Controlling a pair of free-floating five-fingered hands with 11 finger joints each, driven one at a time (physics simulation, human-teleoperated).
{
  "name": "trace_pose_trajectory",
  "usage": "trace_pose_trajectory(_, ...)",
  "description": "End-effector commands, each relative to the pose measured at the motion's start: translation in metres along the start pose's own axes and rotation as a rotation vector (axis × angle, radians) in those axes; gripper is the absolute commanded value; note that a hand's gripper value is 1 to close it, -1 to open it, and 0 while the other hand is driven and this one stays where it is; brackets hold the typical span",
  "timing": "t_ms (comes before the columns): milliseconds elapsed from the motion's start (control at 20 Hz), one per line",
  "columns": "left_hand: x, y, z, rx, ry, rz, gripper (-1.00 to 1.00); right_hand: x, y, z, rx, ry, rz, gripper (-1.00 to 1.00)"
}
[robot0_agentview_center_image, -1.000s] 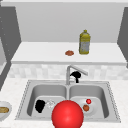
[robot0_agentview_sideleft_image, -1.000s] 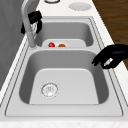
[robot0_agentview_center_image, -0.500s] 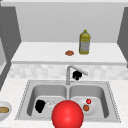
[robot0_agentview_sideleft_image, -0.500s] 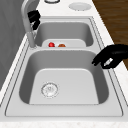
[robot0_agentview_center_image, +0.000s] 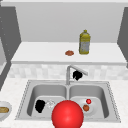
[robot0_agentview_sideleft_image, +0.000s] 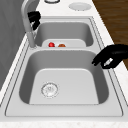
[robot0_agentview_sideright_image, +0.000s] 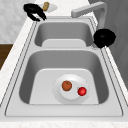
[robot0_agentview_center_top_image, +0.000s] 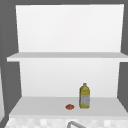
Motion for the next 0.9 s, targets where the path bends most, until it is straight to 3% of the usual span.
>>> trace_pose_trajectory(0, 0.0, 0.0, 0.0, 0.0, 0.0, 0.0, 0.0, -0.006, 0.015, 0.007, -0.019, -0.001, -0.027, 1.0)
trace_pose_trajectory(500, 0.0, 0.0, 0.0, 0.0, 0.0, 0.0, 0.0, -0.016, 0.035, 0.029, -0.216, 0.057, -0.119, 1.0)
trace_pose_trajectory(650, 0.0, 0.0, 0.0, 0.0, 0.0, 0.0, 0.0, -0.02, 0.04, 0.032, -0.24, 0.088, -0.147, 1.0)
trace_pose_trajectory(850, 0.0, 0.0, 0.0, 0.0, 0.0, 0.0, 0.0, -0.022, 0.048, 0.037, -0.268, 0.13, -0.147, 1.0)
